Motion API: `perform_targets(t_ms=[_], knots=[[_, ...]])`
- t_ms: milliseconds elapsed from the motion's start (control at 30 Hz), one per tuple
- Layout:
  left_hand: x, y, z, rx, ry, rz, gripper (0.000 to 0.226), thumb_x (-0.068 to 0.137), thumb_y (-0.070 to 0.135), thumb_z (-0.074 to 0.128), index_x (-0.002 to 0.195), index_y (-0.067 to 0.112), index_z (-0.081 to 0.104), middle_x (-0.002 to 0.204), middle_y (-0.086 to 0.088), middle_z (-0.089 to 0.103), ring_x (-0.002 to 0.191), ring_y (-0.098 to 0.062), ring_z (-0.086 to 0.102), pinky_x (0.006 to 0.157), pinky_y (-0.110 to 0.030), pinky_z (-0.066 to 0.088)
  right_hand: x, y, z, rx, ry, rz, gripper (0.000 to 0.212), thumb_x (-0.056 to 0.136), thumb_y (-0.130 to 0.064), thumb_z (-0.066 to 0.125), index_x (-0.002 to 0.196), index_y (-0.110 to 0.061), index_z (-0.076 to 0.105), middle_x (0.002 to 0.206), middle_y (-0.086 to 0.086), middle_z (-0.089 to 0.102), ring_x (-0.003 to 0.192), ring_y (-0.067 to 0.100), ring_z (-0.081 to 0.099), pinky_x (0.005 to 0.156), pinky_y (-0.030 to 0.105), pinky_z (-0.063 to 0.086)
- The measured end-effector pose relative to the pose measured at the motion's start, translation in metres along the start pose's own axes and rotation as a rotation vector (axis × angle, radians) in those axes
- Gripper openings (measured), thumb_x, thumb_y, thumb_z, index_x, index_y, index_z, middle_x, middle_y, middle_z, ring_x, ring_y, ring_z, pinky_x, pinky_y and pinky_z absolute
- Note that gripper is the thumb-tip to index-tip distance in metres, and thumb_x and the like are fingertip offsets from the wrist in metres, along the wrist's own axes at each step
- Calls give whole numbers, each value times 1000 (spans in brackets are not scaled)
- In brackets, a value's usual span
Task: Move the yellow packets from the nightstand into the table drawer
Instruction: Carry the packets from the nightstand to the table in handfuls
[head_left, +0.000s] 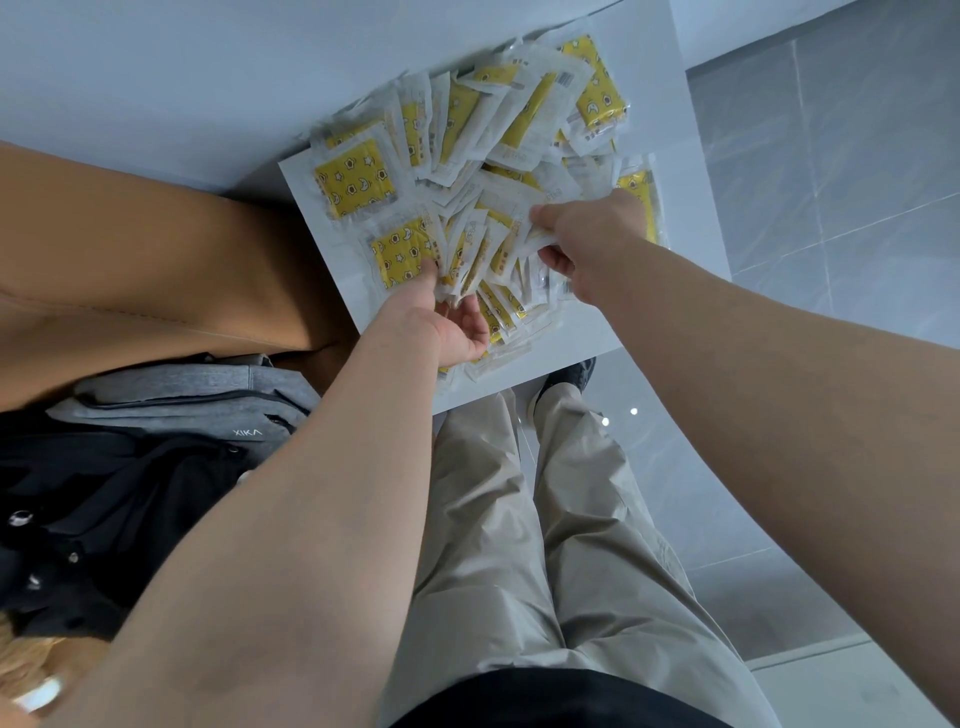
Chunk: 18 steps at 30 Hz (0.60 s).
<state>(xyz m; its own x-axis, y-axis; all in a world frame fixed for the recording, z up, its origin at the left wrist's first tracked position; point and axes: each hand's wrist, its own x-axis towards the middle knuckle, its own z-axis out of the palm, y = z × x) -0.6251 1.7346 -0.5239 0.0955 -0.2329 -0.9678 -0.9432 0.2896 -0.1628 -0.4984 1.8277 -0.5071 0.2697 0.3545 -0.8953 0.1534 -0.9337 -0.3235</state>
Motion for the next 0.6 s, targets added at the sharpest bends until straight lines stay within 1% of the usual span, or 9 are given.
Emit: perform_targets(t_ms=[67, 100, 167, 233, 267, 333, 433, 533, 600], knots=[[-2, -7, -2, -66, -46, 61, 38, 85, 35, 79, 107, 7, 67, 93, -3, 72, 77, -22, 70, 77, -39, 58, -2, 1, -2, 4, -4, -24, 44, 76, -6, 85, 110, -9, 58, 101, 10, 69, 66, 21, 69, 65, 43, 64], [-4, -11, -2, -116, -78, 89, 31, 89, 28, 75, 109, 5, 67, 93, -6, 73, 79, -25, 71, 76, -42, 60, -4, 2, -3, 4, -7, -36, 42, 76, -5, 85, 108, -9, 59, 100, 10, 69, 69, 22, 70, 63, 42, 64], [-9, -17, -4, -208, -128, 127, 19, 94, 16, 70, 107, 3, 67, 90, -11, 71, 78, -28, 69, 70, -41, 61, -6, 3, -6, -5, -17, -54, 38, 76, -4, 85, 105, -8, 60, 101, 11, 69, 74, 25, 71, 61, 40, 64], [-14, -19, -5, -252, -128, 147, 8, 94, 8, 67, 98, 1, 66, 88, -13, 69, 78, -28, 68, 69, -37, 61, -8, 4, -9, -21, -25, -64, 37, 77, -4, 84, 105, -8, 59, 104, 11, 67, 76, 25, 71, 61, 40, 64], [-16, -20, -6, -265, -127, 151, 7, 94, 7, 67, 96, 0, 65, 86, -13, 68, 77, -27, 68, 68, -35, 62, -9, 4, -11, -31, -28, -70, 36, 78, -4, 83, 103, -9, 58, 105, 11, 66, 76, 25, 71, 62, 41, 64], [-20, -19, -7, -272, -128, 163, 11, 93, 5, 67, 100, -2, 62, 85, -15, 68, 76, -26, 70, 59, -31, 62, -12, 7, -16, -50, -29, -86, 34, 78, -5, 82, 98, -12, 55, 106, 11, 65, 77, 27, 71, 62, 40, 64], [-22, -19, -9, -259, -134, 185, 15, 92, 2, 67, 105, -2, 59, 88, -16, 67, 75, -26, 69, 48, -28, 57, -16, 12, -24, -59, -21, -99, 36, 79, -7, 82, 102, -11, 55, 106, 11, 66, 73, 26, 71, 61, 40, 64], [-21, -19, -10, -227, -171, 198, 13, 95, 3, 64, 107, -2, 61, 88, -15, 68, 75, -22, 68, 48, -25, 57, -19, 17, -31, -30, -28, -104, 35, 79, -7, 82, 104, -10, 57, 105, 11, 68, 76, 28, 74, 62, 41, 64], [-22, -20, -10, -219, -184, 207, 12, 97, 3, 62, 108, -1, 62, 91, -13, 68, 88, -22, 71, 53, -25, 59, -22, 19, -35, -9, -28, -121, 33, 80, -5, 80, 105, -11, 60, 104, 10, 70, 80, 29, 74, 61, 40, 64]])
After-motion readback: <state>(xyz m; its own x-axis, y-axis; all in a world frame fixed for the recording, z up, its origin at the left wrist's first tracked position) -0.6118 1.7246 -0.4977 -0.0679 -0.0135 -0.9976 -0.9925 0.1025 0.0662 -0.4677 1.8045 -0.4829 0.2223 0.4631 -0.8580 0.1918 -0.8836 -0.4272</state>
